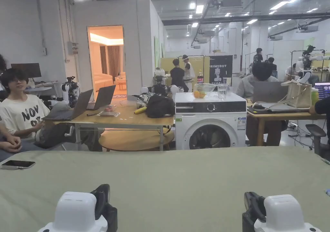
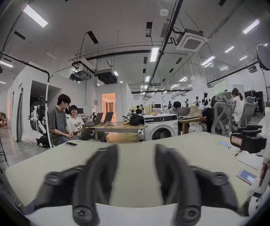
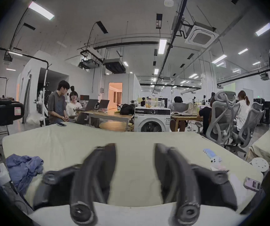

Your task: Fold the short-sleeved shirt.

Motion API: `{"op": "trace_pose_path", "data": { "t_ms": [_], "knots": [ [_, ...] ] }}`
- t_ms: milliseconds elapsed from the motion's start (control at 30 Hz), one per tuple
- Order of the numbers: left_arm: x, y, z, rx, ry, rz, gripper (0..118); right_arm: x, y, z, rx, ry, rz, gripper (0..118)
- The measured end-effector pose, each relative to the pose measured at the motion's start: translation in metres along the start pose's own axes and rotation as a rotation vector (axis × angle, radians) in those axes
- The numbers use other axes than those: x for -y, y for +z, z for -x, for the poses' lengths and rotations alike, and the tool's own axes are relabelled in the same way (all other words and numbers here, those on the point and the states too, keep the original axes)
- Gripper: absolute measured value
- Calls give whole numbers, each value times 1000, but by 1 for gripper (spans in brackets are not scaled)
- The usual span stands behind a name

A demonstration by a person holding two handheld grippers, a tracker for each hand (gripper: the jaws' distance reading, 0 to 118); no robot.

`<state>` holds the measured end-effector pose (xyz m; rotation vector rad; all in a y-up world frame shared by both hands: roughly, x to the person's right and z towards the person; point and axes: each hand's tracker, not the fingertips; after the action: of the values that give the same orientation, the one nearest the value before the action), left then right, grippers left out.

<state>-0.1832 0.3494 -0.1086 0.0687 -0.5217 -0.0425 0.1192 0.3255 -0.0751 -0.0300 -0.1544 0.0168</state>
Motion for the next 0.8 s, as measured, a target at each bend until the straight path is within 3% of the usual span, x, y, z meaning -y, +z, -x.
{"op": "trace_pose_path", "data": {
  "t_ms": [33, 67, 100, 233, 433, 500, 800],
  "knots": [
    [0, 0, 0, 6, -1, 6, 2, 1, 1, 0, -3, -1, -2, 15],
    [-1, 0, 1, 21, 1, 15, 0, 1, 1, 0, -5, 0, 0, 3],
    [-1, 0, 0, 16, 2, 15, 0, 0, 0, 0, -18, 4, 6, 0],
    [-5, 1, 0, 1, 9, 4, 0, 0, -1, 5, -10, 39, 14, 0],
    [-8, 11, 11, -23, 14, 2, 0, -1, -8, 10, -30, -15, 25, 0],
    [-9, 22, 20, -54, 10, 6, 0, 0, -15, 21, -77, -49, 42, 0],
    [-6, 79, 69, -208, -29, 79, 0, 5, -33, 107, -296, -46, 51, 0]
  ]
}}
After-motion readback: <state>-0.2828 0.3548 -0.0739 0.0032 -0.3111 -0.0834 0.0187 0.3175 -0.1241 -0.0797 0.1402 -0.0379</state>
